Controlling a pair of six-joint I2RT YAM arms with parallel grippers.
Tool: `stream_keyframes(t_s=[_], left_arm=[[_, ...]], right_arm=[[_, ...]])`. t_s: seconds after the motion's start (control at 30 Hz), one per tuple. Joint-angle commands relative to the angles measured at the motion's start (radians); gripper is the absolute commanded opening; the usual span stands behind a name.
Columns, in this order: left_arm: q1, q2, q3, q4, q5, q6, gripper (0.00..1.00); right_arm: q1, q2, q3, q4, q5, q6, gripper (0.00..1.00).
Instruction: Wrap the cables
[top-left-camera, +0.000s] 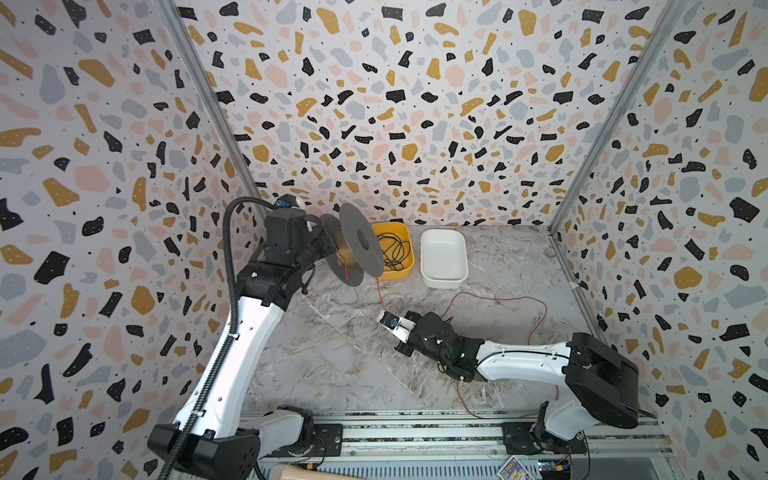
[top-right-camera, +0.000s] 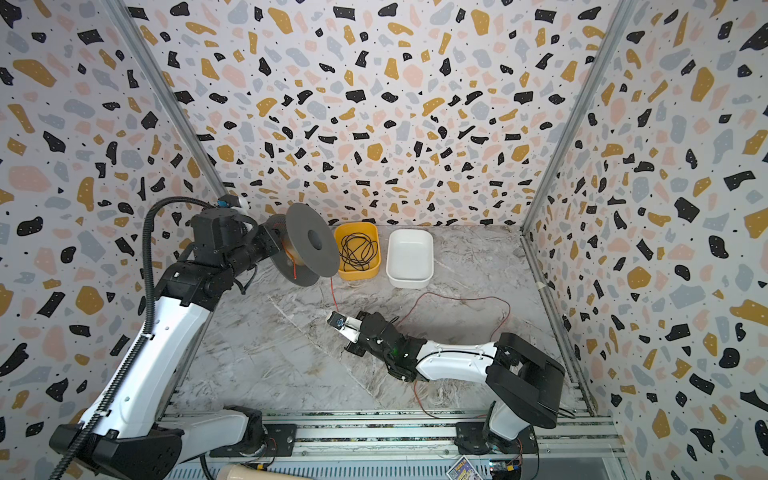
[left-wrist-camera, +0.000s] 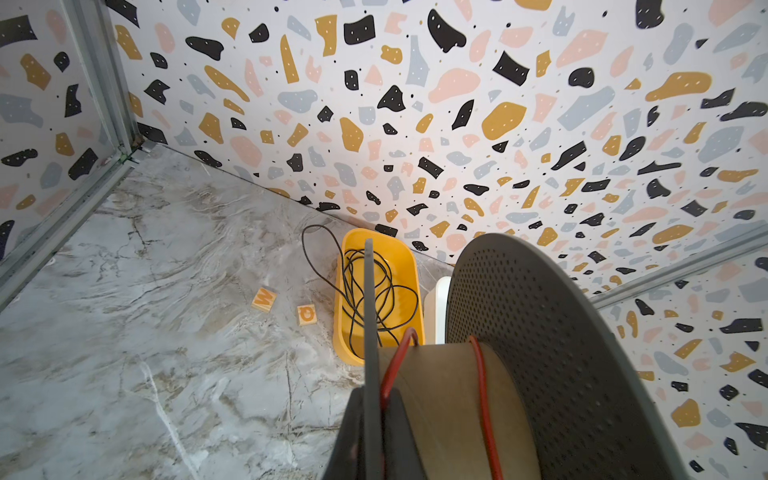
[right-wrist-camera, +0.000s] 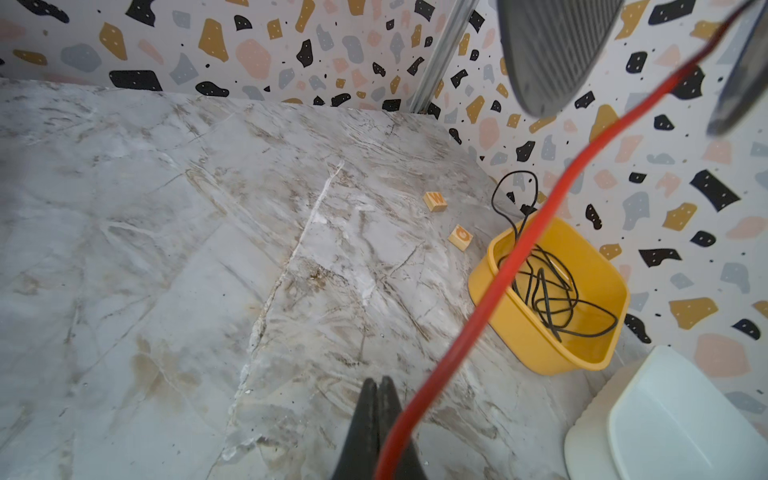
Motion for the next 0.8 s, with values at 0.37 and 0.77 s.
stream_keyframes(t_s=[0.37,0.77], left_arm=[[-0.188,0.034,-0.028,-0.025,-0.381,0.131,0.00],[-0.315,0.074,0.024,-0.165,-0.384,0.188,0.00]], right_arm=[[0.014,-0.092,0.294,-0.282,0.358,0.028,0.01],[-0.080,-0.033,0.432,-0.261,0.401,0.153,0.09]])
